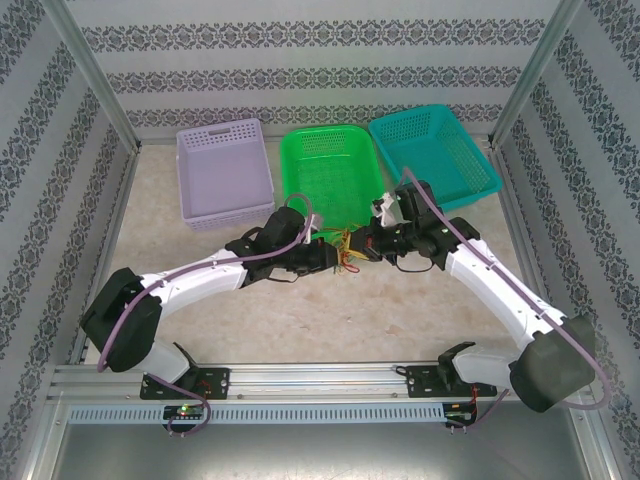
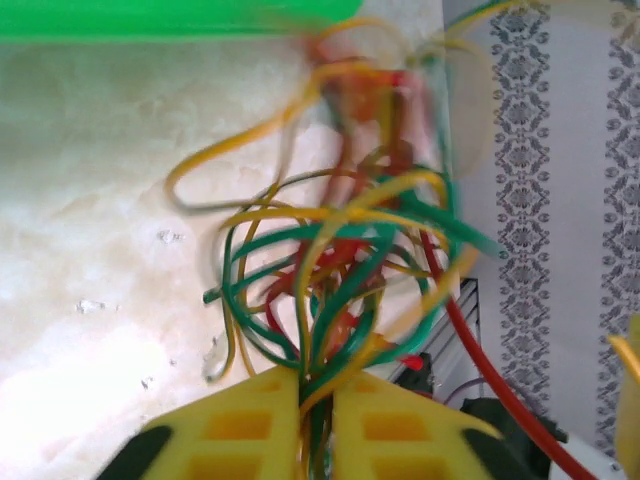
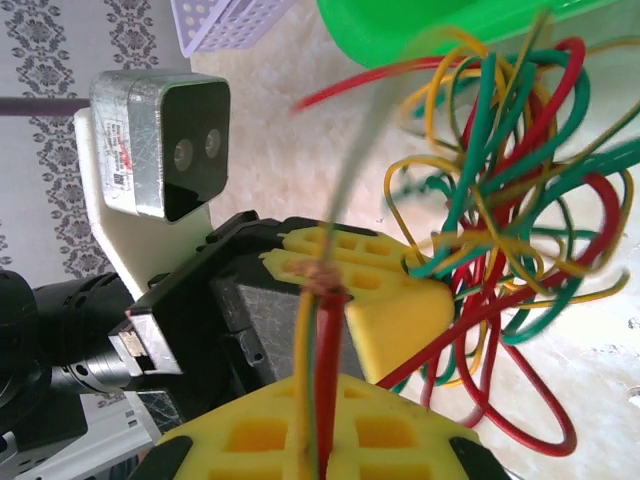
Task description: Untangle the cables
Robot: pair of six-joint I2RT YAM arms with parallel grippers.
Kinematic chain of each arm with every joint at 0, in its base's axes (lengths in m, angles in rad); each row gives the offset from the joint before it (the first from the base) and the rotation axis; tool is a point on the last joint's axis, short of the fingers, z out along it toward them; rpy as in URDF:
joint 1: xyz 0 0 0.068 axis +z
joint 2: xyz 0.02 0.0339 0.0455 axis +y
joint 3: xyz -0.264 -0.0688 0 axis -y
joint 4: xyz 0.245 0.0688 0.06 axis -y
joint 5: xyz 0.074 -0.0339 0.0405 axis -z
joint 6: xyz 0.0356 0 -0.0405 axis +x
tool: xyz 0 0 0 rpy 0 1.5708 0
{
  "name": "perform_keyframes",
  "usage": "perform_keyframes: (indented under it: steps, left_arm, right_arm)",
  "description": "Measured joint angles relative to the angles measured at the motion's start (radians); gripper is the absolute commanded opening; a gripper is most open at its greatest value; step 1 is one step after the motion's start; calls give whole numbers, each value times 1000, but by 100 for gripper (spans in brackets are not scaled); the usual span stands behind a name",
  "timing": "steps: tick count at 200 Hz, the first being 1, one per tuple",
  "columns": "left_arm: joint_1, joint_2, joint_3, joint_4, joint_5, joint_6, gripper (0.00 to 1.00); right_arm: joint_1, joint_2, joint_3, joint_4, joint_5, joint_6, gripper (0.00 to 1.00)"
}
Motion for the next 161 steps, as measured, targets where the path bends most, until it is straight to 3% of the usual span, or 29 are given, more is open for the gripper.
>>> perform_keyframes:
  steps: [68,112,161]
  left_arm:
    - [43,-92,-16,-26,-9,-6,0]
    - [155,-198,-16,-164,19,12,0]
    - [312,-282,-16,-383,10,61,0]
  right_arm:
    - [-75,-14,16,-98,-16,-86,0]
    - [-76,-14,48,-289,146,-290,0]
    - [-81,-23,48,-386,294,-377,0]
